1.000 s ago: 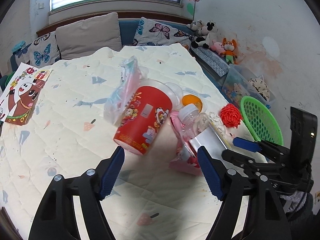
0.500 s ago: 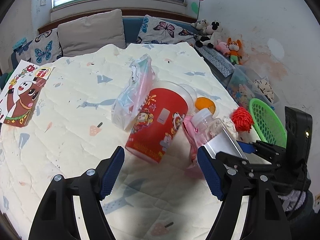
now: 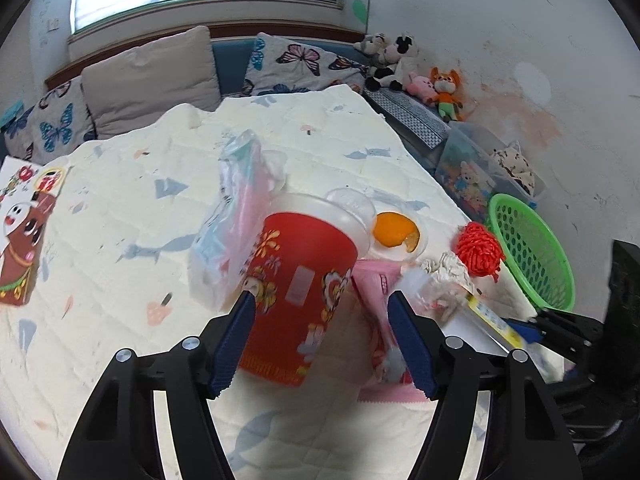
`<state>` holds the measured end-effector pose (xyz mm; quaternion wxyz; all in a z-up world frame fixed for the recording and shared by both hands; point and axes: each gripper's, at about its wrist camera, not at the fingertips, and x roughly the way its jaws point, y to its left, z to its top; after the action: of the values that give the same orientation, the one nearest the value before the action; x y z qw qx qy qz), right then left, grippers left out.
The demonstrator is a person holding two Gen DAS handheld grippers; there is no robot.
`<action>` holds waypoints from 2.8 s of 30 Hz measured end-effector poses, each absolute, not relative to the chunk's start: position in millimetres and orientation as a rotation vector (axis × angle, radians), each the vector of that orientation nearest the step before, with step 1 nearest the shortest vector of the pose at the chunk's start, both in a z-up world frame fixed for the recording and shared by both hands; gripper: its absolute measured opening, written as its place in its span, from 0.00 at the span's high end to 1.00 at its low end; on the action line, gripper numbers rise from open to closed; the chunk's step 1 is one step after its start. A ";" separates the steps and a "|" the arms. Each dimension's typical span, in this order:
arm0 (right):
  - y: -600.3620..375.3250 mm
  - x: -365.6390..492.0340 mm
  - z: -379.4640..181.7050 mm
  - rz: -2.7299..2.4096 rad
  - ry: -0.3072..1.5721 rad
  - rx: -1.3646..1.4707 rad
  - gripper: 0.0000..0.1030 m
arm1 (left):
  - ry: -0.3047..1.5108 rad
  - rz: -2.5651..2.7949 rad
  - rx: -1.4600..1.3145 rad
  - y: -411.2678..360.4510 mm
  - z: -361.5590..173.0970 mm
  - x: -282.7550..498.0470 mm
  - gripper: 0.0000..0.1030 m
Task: Collect trash
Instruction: 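Carry the bottle over the basket and release it while the left tool lifts the red cup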
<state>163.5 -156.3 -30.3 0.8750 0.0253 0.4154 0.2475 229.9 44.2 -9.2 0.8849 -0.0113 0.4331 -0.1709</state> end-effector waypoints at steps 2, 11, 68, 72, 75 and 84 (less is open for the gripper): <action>-160.5 158.6 -26.3 0.515 0.860 0.056 0.53 | 0.907 -0.360 -0.010 41.0 -11.2 236.1 0.35; -178.8 138.6 -14.7 0.490 0.834 0.053 0.53 | 0.924 -0.371 0.027 36.8 -21.4 255.9 0.35; -406.7 165.6 -36.9 -0.030 0.883 0.157 0.56 | 0.796 -0.502 0.000 -62.1 51.2 194.9 0.38; -420.0 175.8 -57.0 -0.053 0.912 0.165 0.56 | 0.812 -0.522 0.007 -80.3 46.7 198.8 0.38; -424.5 178.3 -61.9 -0.055 0.913 0.186 0.56 | 0.825 -0.535 0.022 -94.8 42.6 201.9 0.38; -436.5 166.8 -54.2 -0.067 0.875 0.212 0.46 | 0.852 -0.586 0.046 -135.4 37.2 205.5 0.38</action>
<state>166.8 -436.5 -54.2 0.8998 0.1026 0.4228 -0.0325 205.5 -135.4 37.2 0.8690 0.0219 0.4072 -0.2801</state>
